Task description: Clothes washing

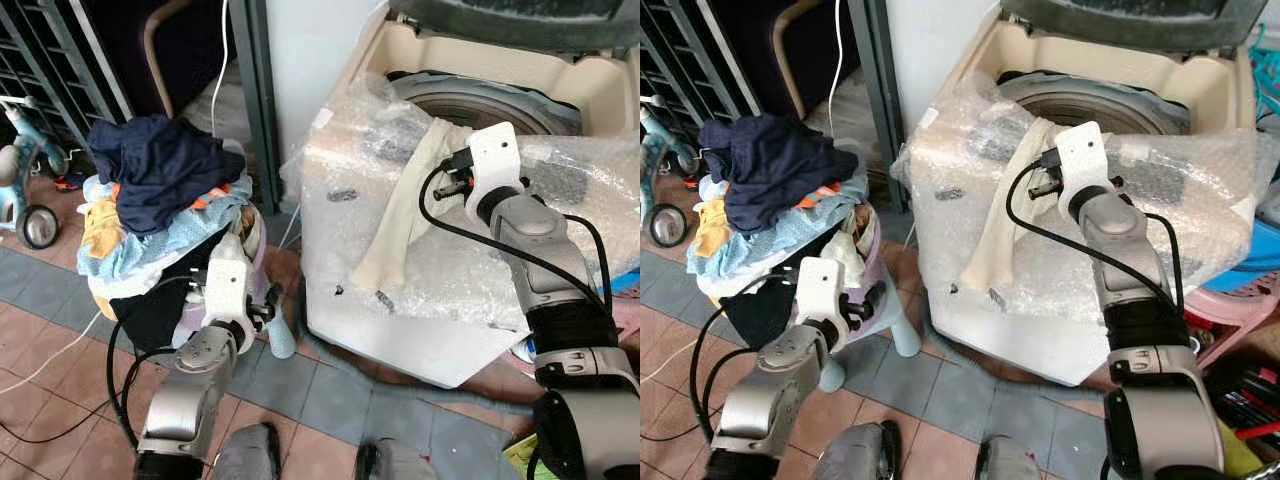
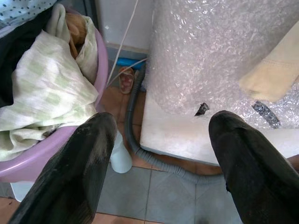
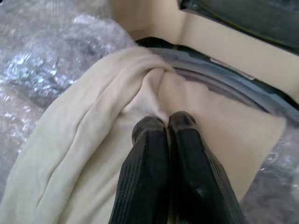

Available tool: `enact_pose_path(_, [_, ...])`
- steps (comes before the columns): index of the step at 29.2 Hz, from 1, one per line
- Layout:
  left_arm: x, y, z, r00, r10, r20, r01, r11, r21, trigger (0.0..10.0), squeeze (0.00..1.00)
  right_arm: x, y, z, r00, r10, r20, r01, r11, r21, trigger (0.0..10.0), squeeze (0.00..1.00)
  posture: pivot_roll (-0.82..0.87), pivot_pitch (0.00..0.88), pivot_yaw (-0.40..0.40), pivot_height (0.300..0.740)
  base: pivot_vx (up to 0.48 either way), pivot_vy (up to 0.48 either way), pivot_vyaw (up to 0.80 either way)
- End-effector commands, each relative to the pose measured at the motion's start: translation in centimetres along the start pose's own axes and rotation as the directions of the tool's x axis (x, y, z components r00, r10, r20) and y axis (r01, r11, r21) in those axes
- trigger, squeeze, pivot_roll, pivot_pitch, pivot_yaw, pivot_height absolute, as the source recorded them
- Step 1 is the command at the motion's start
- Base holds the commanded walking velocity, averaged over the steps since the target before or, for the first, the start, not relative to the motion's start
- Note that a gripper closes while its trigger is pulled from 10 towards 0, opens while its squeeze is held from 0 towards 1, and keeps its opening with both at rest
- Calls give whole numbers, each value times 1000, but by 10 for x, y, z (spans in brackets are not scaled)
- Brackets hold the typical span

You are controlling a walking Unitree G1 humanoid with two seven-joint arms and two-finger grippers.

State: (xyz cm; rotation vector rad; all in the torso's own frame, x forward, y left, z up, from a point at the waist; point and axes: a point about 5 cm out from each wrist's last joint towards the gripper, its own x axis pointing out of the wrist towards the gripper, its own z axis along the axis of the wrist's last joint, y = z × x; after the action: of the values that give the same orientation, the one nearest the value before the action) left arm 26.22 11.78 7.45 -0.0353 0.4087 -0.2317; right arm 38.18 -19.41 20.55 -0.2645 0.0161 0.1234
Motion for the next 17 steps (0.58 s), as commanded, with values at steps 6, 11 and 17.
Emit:
enact_pose_path(6, [4, 0, 3, 1000, 5, 4, -5, 1000, 26, 10000, 0, 18, -51, 116, 905, -236, 353, 255, 967, -9, 0, 0, -63, 119, 7, 740, 0, 0, 0])
enact_pose_path(11, [2, 1, 3, 1000, 22, 12, -22, 1000, 21, 10000, 0, 15, -76, 156, 842, -356, 405, 426, 900, -96, 8980, 0, -48, 103, -6, 740, 0, 0, 0])
enact_pose_path(17, [0, 1, 2, 999, 42, 20, -42, 999, 5, 10000, 0, 28, -58, 129, 932, -207, 297, 275, 938, -209, 10000, 1000, -41, 101, -18, 740, 0, 0, 0])
